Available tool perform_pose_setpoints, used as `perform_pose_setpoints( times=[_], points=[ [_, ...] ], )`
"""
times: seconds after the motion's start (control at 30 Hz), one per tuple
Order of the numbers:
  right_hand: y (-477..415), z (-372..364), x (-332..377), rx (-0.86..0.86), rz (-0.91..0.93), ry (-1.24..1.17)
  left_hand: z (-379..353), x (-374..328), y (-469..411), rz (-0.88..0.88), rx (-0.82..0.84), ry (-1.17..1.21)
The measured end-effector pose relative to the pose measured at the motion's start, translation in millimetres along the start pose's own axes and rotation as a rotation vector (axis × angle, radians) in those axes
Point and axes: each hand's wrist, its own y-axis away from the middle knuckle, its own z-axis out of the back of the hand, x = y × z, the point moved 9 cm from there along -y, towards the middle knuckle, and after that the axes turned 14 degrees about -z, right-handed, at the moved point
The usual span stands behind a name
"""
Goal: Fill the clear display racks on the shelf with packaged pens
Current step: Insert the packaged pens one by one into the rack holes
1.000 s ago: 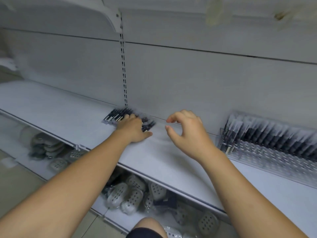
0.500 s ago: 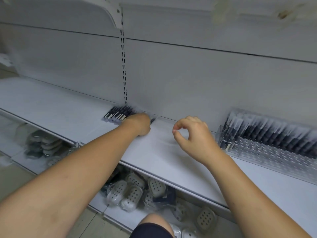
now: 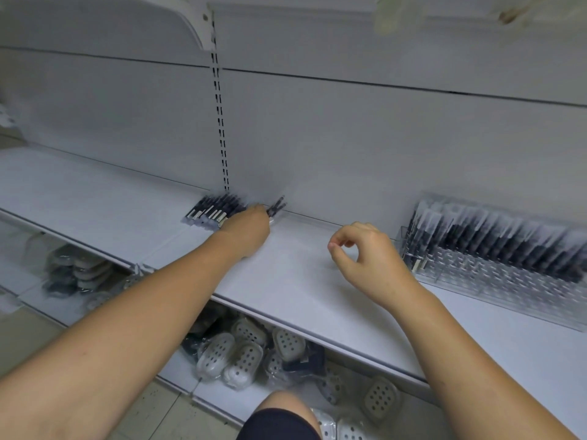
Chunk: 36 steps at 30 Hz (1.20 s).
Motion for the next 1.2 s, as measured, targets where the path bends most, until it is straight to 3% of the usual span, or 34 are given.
perform_pose_setpoints(
  times=[0.2, 0.37, 0.53, 0.6, 0.77, 0.97, 1.2],
  points=[
    [5, 14, -8, -0.027, -0.02, -0.021, 42, 0, 22, -0.003, -0.156, 0.052],
    [10, 28, -14, -0.028, -0.07, -0.088, 83, -22, 45, -0.03, -0.302, 0.54],
    [18, 49, -25, -0.041, -0.16, -0.382, 89, -117, 55, -0.204, -0.195, 1.288],
    [20, 66, -30, -0.08, -0.177, -0.55, 91, -154, 55, -0.264, -0.167, 1.451],
    [19, 115, -59, -0.215, -0.272, -0.768, 83, -226, 37, -0.341, -0.137, 1.594],
    [11, 156, -101, -0.267, -0.31, -0.714, 59, -298, 11, -0.46, -0.007, 1.642],
    [0, 163, -133, -0.239, -0.275, -0.65, 42, -317, -21, -0.518, 0.104, 1.797]
  ],
)
